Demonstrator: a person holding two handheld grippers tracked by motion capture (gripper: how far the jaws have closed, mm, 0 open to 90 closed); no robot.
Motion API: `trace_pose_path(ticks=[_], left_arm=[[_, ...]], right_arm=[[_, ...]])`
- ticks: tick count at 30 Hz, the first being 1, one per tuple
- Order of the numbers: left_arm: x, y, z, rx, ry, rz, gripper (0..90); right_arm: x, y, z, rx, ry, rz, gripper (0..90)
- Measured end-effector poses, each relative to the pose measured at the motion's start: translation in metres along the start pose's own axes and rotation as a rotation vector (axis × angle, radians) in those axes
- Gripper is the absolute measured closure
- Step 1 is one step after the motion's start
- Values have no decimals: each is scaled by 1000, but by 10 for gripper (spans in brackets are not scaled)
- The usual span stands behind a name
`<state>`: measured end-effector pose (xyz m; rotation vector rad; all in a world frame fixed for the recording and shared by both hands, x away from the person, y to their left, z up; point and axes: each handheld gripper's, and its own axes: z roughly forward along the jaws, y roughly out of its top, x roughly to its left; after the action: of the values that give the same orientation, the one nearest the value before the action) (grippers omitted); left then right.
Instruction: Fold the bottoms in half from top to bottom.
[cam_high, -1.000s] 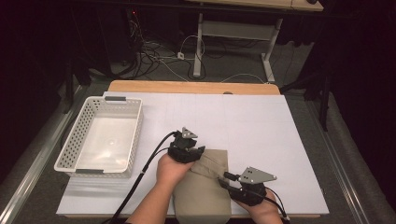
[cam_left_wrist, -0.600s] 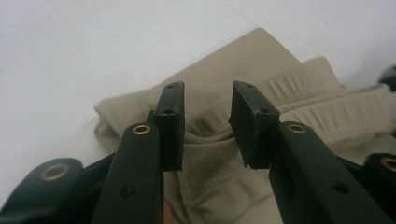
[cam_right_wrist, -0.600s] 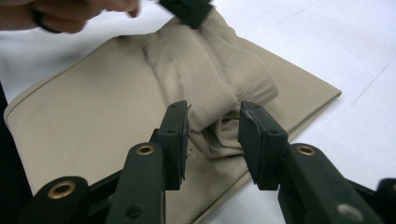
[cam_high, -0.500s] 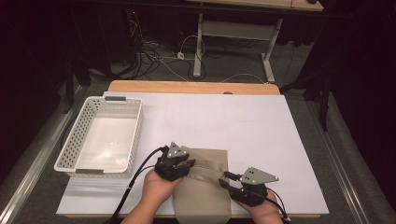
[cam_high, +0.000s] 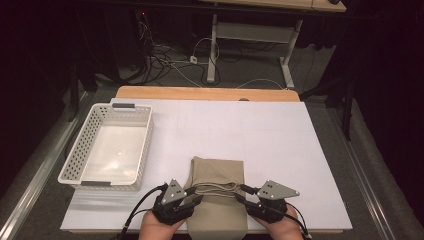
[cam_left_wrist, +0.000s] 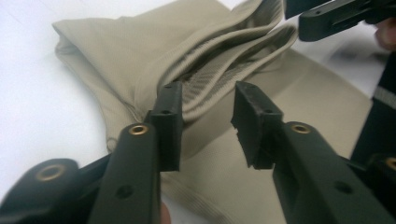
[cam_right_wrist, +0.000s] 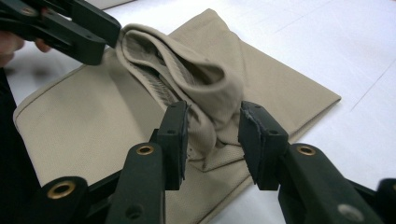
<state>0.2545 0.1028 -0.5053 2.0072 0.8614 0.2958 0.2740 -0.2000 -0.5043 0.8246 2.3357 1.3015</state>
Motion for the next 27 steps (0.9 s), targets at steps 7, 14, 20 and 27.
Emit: trace_pose_path(ticks=[7,14,20,27], left_arm=[[8,2,0,-40,33,-31,435],[17,1,21,39,19,16,583],[12,-7,0,47,3,19,733],[-14,-16,-17,56,-50,6,732]], right_arm=[[0,2,-8,-12,-18,1,630],[3,1,-3,21,-21,-4,622],[3,-3,-10,22,-35,19,622],[9,-5,-20,17,-24,10,657]])
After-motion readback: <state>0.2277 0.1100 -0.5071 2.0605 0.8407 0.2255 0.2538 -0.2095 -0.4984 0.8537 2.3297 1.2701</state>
